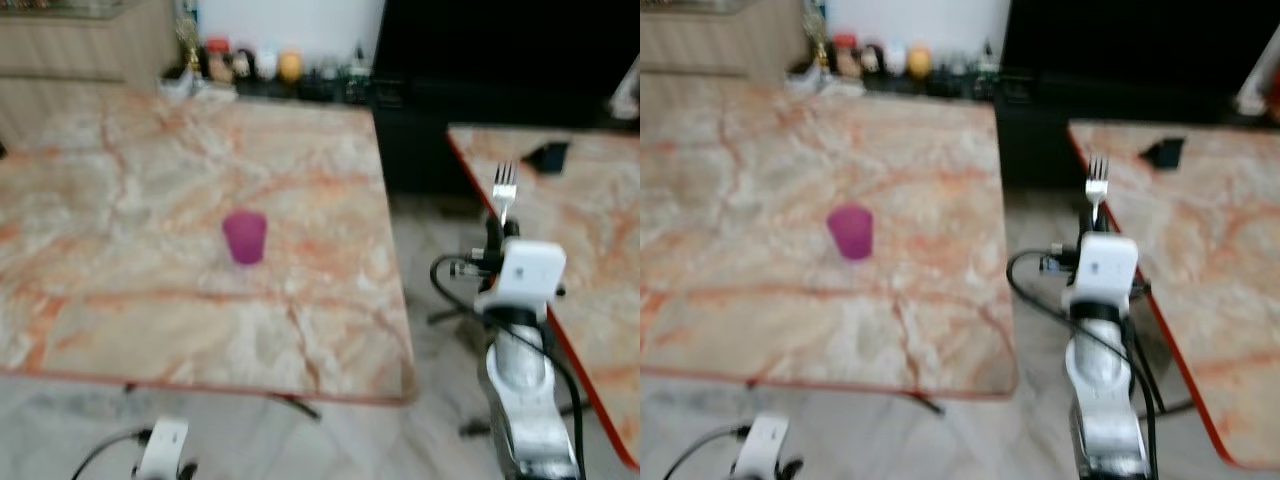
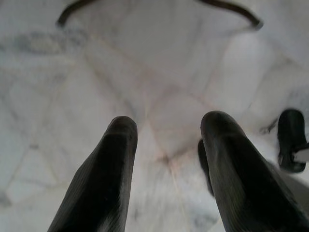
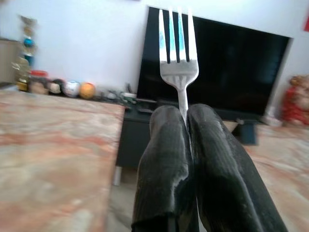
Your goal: Setting the table
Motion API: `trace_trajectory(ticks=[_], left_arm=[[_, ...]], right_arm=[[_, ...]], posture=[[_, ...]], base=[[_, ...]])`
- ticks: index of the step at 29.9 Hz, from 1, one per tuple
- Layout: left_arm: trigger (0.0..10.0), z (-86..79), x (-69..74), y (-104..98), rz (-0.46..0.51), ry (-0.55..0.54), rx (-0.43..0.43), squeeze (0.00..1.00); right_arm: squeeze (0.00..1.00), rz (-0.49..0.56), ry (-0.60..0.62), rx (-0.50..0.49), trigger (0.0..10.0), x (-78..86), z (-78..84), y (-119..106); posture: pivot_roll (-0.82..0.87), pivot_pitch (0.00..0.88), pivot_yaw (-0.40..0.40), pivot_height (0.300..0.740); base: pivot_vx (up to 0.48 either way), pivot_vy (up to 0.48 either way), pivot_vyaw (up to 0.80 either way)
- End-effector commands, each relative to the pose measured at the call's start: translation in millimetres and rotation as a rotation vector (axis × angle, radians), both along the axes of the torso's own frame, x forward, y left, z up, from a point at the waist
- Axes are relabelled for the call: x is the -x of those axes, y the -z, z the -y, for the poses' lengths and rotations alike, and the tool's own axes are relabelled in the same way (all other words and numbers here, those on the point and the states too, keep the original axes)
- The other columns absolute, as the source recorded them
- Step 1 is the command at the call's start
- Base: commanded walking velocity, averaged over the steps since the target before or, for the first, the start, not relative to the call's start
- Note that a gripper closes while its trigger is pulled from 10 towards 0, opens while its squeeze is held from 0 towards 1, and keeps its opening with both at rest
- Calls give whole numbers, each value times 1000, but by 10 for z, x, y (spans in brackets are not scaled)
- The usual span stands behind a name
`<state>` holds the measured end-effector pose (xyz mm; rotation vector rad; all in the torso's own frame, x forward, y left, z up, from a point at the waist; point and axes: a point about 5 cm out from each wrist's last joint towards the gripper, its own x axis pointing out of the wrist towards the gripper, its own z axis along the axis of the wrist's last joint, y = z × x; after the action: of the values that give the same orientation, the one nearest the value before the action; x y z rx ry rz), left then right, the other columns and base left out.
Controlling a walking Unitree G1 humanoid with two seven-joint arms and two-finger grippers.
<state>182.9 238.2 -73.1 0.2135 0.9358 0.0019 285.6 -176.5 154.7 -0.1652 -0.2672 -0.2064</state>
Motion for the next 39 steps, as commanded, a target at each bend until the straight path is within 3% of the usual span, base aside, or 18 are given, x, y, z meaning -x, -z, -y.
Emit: trace_trajectory(ticks=[1, 3, 21, 39], left_arm=[[10000, 13, 57, 35, -42, 23, -2, 0], [10000, 7, 59, 37, -59, 60, -32, 0], [10000, -23, 124, 59, -68, 38, -45, 0], [10000, -6, 90, 48, -51, 28, -42, 0]], right_arm=[[0, 7, 10, 4, 10000, 13, 39, -8], [0, 12, 8, 3, 10000, 13, 31, -18], [0, 64, -12, 38, 10000, 11, -6, -138], [0, 80, -7, 33, 10000, -99, -32, -188]], posture=[[36, 0, -46, 728], [36, 0, -46, 728], [34, 0, -21, 728], [50, 0, -31, 728]], base=[[0, 0, 0], [0, 0, 0], [0, 0, 0], [0, -321, 0]])
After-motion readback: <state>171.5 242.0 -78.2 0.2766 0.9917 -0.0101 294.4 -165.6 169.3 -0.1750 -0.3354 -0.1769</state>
